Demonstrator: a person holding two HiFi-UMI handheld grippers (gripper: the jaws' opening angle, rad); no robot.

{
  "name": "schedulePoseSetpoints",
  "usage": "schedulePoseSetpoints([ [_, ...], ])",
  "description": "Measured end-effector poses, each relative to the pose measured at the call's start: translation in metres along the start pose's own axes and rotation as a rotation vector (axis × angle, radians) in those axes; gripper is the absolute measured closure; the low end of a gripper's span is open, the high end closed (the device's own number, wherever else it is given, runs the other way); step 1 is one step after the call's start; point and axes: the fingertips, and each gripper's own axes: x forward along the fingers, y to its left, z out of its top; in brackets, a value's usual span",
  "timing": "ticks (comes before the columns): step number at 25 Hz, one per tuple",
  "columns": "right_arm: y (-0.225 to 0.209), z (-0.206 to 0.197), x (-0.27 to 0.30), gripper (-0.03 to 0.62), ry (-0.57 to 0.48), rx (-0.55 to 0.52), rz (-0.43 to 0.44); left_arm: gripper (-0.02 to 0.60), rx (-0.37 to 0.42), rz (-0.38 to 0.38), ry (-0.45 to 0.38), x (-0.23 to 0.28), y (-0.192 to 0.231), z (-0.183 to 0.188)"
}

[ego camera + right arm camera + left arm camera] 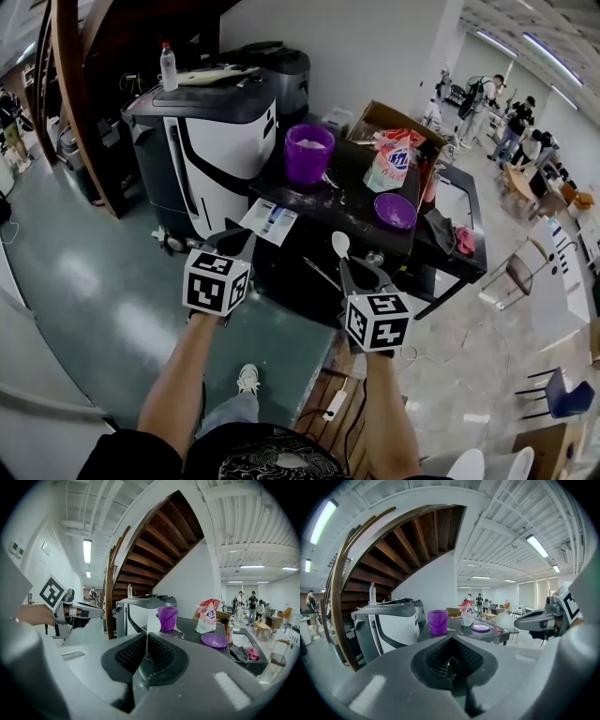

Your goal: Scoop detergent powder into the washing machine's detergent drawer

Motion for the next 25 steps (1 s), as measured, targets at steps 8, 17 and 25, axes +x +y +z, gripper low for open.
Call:
schedulePoseSetpoints([
  [8, -0.014, 0.019, 0.057, 0.557, 0.015, 0.011, -0.015, 0.581, 0.0, -0.024, 0.011, 0.052, 0.038, 0.013],
  [17, -0.02, 0.044, 0.12, 0.557, 0.043, 0.014, -0.046, 0.581, -0.013, -0.063, 0.019, 0.1, 0.088, 0.026],
  [25, -0.019, 0.061, 0.169, 0.557, 0.051, 0.011, -0.066, 0.581, -0.018, -0.09, 0.009, 0.134, 0.13, 0.036],
])
